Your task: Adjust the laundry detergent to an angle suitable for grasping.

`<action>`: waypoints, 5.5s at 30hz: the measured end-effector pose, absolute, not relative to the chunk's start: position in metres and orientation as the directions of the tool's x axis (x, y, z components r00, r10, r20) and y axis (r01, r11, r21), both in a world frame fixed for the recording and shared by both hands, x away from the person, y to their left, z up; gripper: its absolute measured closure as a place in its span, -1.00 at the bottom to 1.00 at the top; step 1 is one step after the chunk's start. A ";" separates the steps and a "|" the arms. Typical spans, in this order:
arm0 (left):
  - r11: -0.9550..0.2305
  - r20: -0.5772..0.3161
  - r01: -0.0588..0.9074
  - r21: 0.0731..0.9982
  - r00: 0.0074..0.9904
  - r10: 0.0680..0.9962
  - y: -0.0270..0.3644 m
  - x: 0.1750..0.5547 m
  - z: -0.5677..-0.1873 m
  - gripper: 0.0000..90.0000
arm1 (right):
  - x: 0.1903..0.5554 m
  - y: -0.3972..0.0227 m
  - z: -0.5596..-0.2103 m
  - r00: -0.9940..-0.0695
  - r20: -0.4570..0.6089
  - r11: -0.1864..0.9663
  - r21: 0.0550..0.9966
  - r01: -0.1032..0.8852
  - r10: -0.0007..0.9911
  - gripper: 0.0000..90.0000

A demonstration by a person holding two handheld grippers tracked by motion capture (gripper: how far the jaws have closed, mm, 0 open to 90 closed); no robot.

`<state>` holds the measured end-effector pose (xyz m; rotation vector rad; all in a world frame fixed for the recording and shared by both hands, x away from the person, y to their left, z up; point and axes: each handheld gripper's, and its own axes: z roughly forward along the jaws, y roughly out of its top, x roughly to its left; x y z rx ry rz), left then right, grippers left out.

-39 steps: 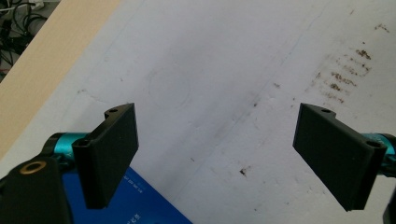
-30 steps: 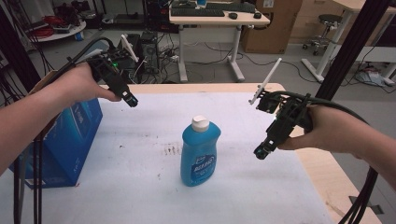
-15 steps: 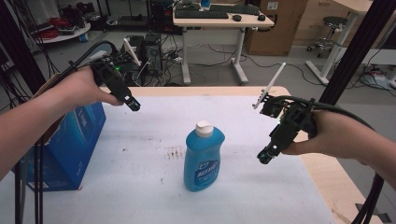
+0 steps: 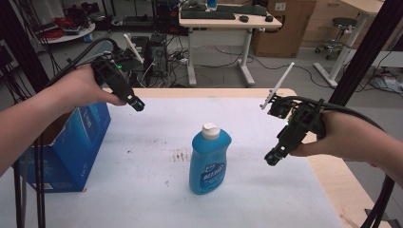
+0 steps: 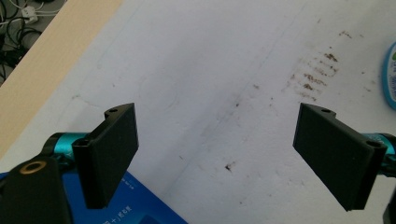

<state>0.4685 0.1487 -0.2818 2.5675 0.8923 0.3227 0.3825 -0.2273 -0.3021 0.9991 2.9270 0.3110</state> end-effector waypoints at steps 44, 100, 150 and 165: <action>-0.739 -0.024 0.359 0.571 0.907 0.421 0.070 0.362 -0.289 -0.68 | 0.380 -0.233 -0.293 -0.793 0.008 0.771 0.227 0.595 0.609 -0.62; -0.678 -0.024 0.432 0.595 0.852 0.523 0.006 0.357 -0.341 -0.50 | 0.384 -0.233 -0.292 -0.795 0.008 0.773 0.227 0.593 0.607 -0.63; -0.667 -0.036 0.406 0.624 0.868 0.495 0.004 0.355 -0.340 -0.03 | 0.381 -0.235 -0.295 -0.786 0.013 0.765 0.221 0.605 0.618 -0.62; -0.695 0.002 0.239 0.678 0.945 0.327 0.034 0.364 -0.315 -0.02 | 0.381 -0.235 -0.290 -0.788 0.004 0.766 0.234 0.599 0.615 -0.62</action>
